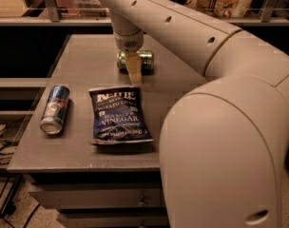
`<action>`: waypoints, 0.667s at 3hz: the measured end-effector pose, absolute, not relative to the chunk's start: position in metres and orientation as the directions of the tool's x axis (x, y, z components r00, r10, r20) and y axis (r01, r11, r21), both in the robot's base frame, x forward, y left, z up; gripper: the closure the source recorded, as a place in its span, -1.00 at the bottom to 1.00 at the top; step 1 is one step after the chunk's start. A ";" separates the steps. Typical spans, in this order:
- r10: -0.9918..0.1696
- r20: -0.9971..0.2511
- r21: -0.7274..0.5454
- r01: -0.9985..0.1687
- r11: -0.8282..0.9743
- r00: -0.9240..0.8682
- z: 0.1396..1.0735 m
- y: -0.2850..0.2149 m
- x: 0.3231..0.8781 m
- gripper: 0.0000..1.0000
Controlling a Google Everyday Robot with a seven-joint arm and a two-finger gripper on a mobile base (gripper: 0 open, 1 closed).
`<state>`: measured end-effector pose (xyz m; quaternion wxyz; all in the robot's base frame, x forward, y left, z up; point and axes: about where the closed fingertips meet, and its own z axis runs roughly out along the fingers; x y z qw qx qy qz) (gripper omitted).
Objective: Place green can upright
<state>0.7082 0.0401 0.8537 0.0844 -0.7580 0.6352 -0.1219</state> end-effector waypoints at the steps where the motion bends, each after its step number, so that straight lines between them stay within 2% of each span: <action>1: -0.983 0.071 -0.258 -0.949 -0.183 0.171 0.846 0.042 0.711 -0.21; 2: -0.984 0.072 -0.245 -0.954 -0.174 0.161 0.846 0.040 0.713 0.27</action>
Offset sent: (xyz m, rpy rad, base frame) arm 0.0024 -0.0058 -0.0022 -0.0077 0.0583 -0.0213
